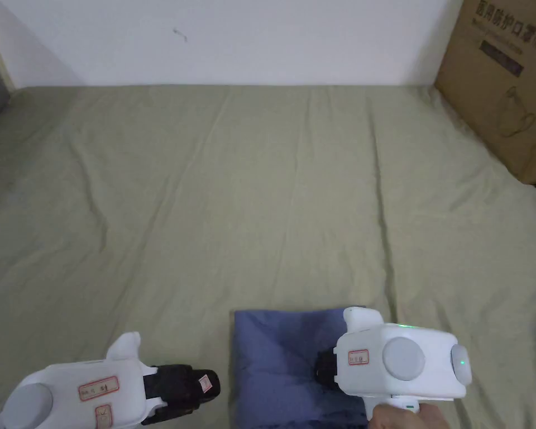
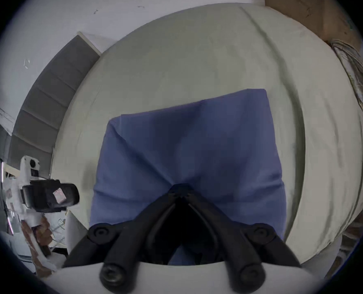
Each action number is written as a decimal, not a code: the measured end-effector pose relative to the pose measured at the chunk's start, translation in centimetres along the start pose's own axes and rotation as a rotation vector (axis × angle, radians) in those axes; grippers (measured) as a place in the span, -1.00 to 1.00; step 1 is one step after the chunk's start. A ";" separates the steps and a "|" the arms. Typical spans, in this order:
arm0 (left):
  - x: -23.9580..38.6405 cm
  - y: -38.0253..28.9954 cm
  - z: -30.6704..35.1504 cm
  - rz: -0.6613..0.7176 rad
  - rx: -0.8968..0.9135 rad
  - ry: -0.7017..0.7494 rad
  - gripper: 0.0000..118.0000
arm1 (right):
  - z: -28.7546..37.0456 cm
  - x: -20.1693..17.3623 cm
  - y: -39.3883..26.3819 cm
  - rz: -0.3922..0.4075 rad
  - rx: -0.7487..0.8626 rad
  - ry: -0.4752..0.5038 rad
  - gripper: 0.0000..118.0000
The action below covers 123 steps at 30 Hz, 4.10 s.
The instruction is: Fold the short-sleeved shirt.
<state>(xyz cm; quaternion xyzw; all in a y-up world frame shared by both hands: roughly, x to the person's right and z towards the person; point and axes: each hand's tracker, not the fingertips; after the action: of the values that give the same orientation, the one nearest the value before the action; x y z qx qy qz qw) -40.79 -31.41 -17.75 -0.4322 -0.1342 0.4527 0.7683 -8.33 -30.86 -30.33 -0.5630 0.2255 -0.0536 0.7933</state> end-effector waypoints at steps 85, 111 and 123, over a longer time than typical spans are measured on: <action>5.9 6.0 13.3 -0.461 0.322 0.888 -1.00 | 11.1 -13.6 -1.3 0.233 0.817 -0.145 -0.99; 28.2 -2.9 10.3 -0.814 1.025 0.802 -1.00 | 23.3 -11.9 2.3 0.274 1.102 -0.230 -0.93; 27.8 -3.7 10.7 -0.833 0.996 0.721 0.78 | 22.5 -11.6 1.6 0.269 1.122 -0.253 0.42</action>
<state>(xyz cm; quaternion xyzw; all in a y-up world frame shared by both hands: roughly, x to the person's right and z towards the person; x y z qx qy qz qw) -29.68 -3.82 -13.69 -0.0676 0.1947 -0.0386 0.9778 -9.56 -6.76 -22.40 -0.0259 0.1357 0.0039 0.9904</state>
